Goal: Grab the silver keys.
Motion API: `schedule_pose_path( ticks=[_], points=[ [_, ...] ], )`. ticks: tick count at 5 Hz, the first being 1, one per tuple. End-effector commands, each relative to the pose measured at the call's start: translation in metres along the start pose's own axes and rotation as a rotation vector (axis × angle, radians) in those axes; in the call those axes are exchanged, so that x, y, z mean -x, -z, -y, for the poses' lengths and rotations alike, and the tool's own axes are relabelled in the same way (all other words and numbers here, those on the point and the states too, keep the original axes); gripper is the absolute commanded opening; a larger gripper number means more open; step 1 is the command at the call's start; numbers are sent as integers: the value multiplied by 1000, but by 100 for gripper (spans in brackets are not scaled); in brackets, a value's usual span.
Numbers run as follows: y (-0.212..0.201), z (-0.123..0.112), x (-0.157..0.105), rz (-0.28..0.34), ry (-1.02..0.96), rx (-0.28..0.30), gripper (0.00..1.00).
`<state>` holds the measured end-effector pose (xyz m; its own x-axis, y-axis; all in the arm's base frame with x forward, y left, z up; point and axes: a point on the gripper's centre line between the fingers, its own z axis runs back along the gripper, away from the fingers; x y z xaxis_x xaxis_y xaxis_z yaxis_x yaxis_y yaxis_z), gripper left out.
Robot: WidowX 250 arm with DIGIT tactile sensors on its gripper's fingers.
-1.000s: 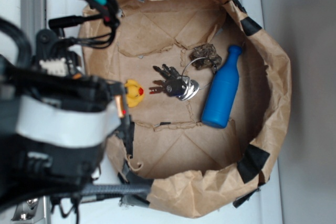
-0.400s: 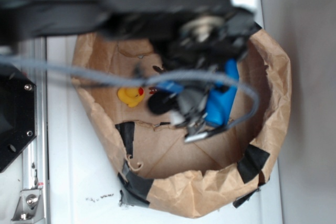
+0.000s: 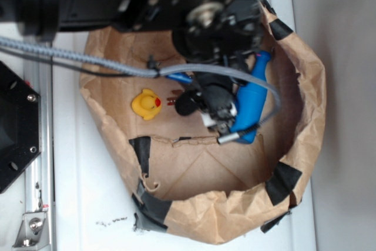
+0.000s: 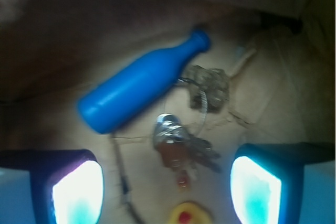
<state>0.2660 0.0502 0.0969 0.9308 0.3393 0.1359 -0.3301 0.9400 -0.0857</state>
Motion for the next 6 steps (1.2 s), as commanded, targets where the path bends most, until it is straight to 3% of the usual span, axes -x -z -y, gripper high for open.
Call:
schedule_pose_path(
  ticks=[1,5,6],
  points=[
    [7,-1,-12,17,-90,-90,100],
    [7,-1,-12,17,-90,-90,100],
    [22,-6,-18,35,-92,-26,100]
  ],
)
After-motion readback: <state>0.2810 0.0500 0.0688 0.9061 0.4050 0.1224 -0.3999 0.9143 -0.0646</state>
